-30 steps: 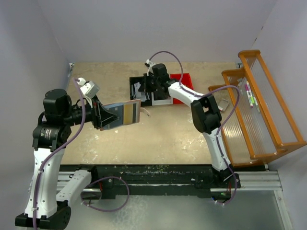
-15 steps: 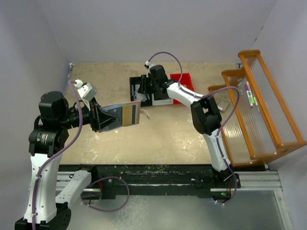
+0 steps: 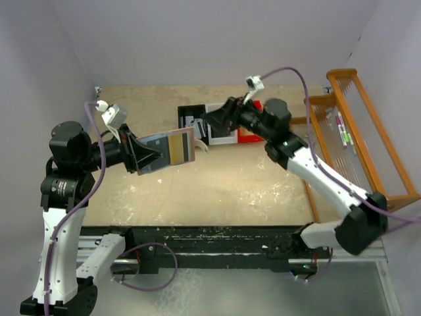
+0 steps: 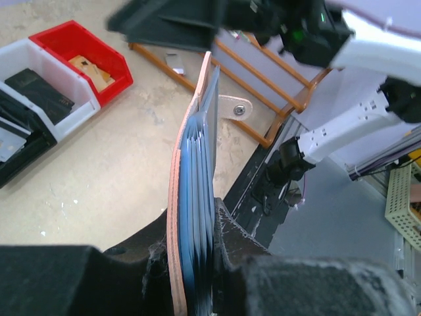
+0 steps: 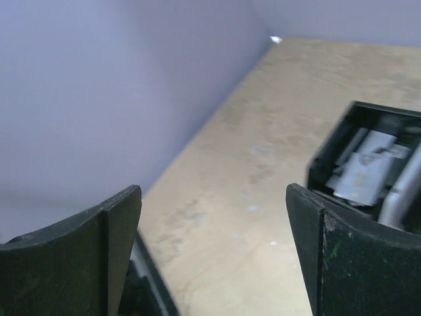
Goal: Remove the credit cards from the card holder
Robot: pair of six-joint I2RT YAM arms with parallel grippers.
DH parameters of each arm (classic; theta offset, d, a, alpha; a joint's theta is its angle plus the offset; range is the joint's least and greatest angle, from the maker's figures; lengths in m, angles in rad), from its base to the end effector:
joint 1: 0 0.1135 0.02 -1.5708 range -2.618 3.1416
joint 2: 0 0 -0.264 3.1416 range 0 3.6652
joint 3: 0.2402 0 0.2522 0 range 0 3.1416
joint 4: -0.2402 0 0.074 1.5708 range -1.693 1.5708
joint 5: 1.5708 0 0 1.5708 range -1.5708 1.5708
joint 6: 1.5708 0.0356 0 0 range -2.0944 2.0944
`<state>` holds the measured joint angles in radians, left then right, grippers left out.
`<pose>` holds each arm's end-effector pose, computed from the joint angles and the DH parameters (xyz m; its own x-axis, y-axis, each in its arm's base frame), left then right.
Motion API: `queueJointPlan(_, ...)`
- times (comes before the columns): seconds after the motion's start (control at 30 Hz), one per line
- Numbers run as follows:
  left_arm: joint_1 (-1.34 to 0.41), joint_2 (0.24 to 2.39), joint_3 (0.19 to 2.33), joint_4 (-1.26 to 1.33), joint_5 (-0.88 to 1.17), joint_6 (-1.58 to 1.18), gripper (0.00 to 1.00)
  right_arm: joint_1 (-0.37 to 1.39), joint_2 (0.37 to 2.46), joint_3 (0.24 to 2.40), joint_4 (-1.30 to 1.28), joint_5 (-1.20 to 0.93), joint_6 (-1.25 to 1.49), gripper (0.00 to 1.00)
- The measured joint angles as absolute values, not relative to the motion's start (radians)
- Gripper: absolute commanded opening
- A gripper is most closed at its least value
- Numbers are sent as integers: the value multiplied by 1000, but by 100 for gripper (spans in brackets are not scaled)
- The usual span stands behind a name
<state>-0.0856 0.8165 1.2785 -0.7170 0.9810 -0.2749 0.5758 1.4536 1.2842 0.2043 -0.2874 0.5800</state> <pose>0.1195 -0.0400 0.4451 -0.4723 -0.1110 -0.8744 0.7487 0.4730 -0.4644 0.2870 0.1984 0.3973 -0.3919 0.3722 -0.8414 -0.6516 0.5334 0.5394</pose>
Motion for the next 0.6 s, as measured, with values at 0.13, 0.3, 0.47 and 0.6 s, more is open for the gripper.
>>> queueJointPlan(0.13,-86,832,1279,-610,980,-392,13,587,1219,957,492,-352,714,98)
queueJointPlan(0.3,-86,851,1278,-496,951,-528,13,731,1066,667,638,-237,787,99)
queueJointPlan(0.47,-86,852,1267,-440,907,-611,13,813,1063,616,852,-191,862,98)
queueJointPlan(0.6,-86,845,1266,-432,896,-639,13,884,1137,645,996,-138,879,93)
